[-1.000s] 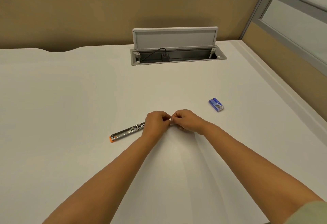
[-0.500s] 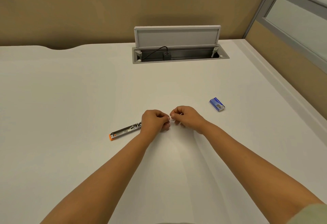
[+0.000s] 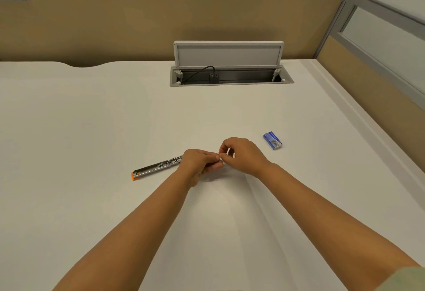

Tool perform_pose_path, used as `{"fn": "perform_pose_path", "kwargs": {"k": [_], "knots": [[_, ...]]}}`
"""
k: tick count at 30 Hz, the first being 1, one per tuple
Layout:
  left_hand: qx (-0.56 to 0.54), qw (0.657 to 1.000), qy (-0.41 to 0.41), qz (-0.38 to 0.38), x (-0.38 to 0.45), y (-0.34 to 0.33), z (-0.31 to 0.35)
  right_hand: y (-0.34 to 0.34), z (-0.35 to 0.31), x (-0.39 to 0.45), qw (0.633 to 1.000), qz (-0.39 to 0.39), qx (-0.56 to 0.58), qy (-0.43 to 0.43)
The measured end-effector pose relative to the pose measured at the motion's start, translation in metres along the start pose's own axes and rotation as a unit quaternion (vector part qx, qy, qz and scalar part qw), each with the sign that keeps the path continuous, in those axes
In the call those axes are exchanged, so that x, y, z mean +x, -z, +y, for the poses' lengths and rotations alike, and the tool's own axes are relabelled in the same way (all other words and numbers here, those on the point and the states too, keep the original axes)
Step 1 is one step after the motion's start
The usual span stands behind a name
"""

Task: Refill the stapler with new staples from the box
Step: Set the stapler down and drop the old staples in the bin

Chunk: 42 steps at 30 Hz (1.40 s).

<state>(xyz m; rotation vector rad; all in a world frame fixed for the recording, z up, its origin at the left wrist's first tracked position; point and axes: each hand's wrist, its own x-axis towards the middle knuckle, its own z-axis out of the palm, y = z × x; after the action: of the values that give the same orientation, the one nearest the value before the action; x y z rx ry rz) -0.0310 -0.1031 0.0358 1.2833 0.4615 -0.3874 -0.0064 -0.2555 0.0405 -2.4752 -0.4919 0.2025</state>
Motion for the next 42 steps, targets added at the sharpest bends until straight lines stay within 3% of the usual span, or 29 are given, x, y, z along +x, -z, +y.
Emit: {"fn": "perform_pose_path", "kwargs": {"k": [3, 5, 7, 8, 14, 19, 24, 31, 36, 42], "knots": [[-0.001, 1.000, -0.026, 0.000, -0.002, -0.010, -0.007, 0.005, 0.008, -0.005, 1.000, -0.005, -0.015, 0.001], [0.127, 0.985, -0.100, 0.067, 0.000, -0.017, -0.016, 0.006, 0.012, -0.008, 0.999, 0.023, 0.014, -0.024], [0.297, 0.926, -0.195, 0.129, -0.001, -0.020, -0.028, 0.007, 0.017, -0.013, 0.994, 0.048, 0.066, -0.068], [0.365, 0.892, -0.237, 0.125, -0.002, -0.020, -0.037, 0.008, 0.019, -0.017, 0.991, 0.055, 0.086, -0.089], [0.593, 0.719, -0.363, 0.010, 0.005, -0.022, -0.065, 0.015, 0.025, -0.046, 0.967, 0.106, 0.142, -0.183], [0.670, 0.643, -0.371, -0.014, 0.010, -0.029, -0.065, 0.018, 0.026, -0.082, 0.932, 0.174, 0.192, -0.254], [0.670, 0.617, -0.408, -0.061, 0.000, -0.052, -0.075, 0.021, 0.025, -0.129, 0.885, 0.262, 0.230, -0.308], [0.648, 0.565, -0.474, -0.192, -0.035, -0.108, -0.119, 0.022, 0.040, -0.226, 0.799, 0.366, 0.280, -0.387], [0.655, 0.527, -0.486, -0.240, -0.056, -0.131, -0.141, 0.018, 0.041, -0.272, 0.735, 0.434, 0.316, -0.414], [0.667, 0.481, -0.485, -0.298, -0.069, -0.151, -0.155, 0.012, 0.042, -0.299, 0.686, 0.493, 0.320, -0.429]]}}
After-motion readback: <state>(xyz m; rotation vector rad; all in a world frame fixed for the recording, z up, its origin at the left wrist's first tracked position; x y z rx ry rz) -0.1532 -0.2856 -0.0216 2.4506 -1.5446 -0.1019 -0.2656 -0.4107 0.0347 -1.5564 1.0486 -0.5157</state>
